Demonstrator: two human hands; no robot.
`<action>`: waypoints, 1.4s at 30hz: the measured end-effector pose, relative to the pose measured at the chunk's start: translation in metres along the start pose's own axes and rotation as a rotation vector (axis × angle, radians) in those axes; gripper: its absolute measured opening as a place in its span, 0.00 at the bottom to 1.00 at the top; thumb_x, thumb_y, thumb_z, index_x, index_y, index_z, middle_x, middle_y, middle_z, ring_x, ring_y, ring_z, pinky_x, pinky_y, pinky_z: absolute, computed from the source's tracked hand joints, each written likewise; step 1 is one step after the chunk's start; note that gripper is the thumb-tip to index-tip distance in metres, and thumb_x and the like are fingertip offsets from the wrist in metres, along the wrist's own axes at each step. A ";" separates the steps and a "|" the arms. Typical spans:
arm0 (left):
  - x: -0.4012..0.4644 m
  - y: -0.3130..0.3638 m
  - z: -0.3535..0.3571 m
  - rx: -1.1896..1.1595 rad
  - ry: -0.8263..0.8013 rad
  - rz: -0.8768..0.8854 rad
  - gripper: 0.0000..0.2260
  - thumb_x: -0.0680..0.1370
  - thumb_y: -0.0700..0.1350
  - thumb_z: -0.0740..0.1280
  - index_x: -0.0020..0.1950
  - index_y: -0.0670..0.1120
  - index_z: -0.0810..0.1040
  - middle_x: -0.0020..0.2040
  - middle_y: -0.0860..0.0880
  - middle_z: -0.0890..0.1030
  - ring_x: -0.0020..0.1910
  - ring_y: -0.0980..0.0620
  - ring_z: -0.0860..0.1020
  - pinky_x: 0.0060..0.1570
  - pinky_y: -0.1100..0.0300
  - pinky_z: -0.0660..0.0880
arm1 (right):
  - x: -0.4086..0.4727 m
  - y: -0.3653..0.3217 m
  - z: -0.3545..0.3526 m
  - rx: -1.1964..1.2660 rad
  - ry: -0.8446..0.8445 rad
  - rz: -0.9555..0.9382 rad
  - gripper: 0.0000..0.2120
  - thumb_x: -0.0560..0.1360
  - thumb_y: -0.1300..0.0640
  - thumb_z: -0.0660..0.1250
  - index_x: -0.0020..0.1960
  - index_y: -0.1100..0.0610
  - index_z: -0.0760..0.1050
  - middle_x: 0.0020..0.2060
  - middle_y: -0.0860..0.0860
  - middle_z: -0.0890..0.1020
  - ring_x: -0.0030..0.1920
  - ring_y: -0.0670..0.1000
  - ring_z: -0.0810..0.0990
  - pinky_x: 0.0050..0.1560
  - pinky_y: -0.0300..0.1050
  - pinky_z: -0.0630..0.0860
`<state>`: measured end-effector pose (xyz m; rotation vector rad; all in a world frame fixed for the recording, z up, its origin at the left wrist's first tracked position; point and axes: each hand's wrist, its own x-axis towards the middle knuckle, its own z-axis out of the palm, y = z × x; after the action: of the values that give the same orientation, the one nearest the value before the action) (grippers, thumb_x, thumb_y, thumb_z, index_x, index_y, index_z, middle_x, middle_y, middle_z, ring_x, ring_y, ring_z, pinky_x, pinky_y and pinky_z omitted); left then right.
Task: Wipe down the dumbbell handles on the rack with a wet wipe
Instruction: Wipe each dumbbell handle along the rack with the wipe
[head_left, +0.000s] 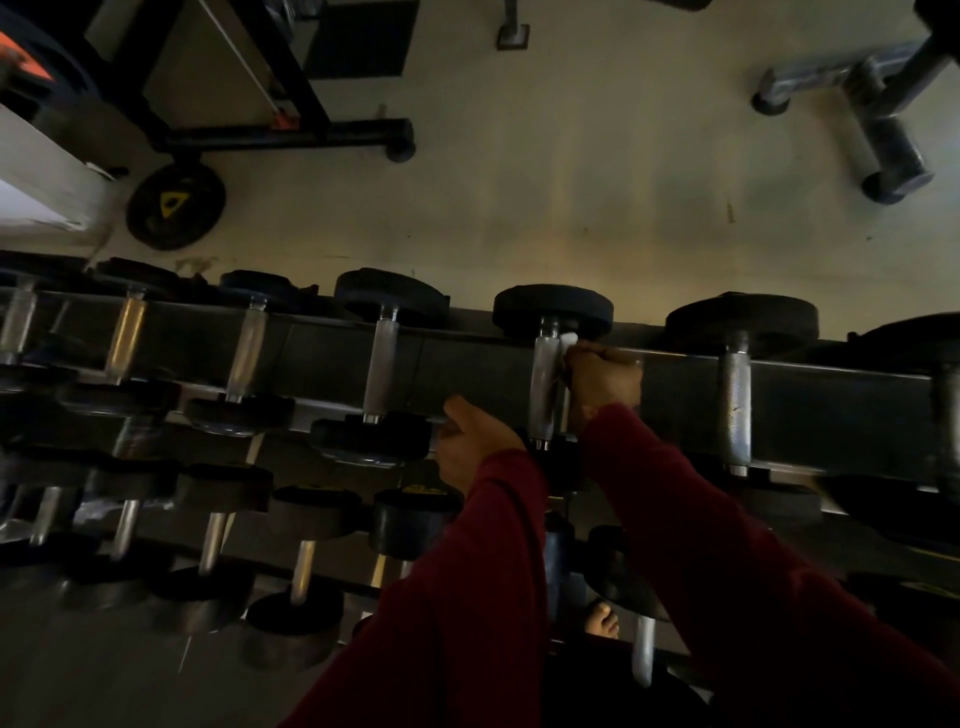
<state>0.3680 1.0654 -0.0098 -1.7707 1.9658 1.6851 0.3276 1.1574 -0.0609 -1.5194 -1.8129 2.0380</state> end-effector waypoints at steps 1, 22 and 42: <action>0.001 -0.001 0.000 -0.002 0.002 0.000 0.18 0.80 0.57 0.57 0.47 0.43 0.77 0.45 0.45 0.77 0.42 0.47 0.74 0.41 0.58 0.64 | 0.004 -0.001 0.000 -0.018 -0.021 0.038 0.06 0.77 0.58 0.69 0.41 0.53 0.79 0.40 0.50 0.84 0.44 0.49 0.83 0.55 0.51 0.81; 0.009 -0.006 0.004 0.014 0.015 0.009 0.22 0.79 0.59 0.58 0.51 0.42 0.81 0.46 0.43 0.80 0.46 0.43 0.76 0.50 0.54 0.73 | -0.015 0.004 0.000 -0.310 0.025 -0.576 0.04 0.73 0.53 0.75 0.47 0.52 0.84 0.40 0.42 0.83 0.42 0.37 0.82 0.43 0.24 0.73; 0.007 -0.007 0.002 -0.027 0.001 0.030 0.22 0.78 0.59 0.58 0.50 0.43 0.81 0.47 0.43 0.81 0.47 0.43 0.77 0.51 0.52 0.74 | -0.001 -0.004 -0.029 -0.594 -0.206 -0.301 0.05 0.77 0.55 0.70 0.51 0.55 0.79 0.48 0.51 0.83 0.48 0.47 0.82 0.55 0.46 0.80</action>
<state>0.3687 1.0635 -0.0196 -1.7589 1.9901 1.7277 0.3447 1.1798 -0.0524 -1.0329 -2.7057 1.6468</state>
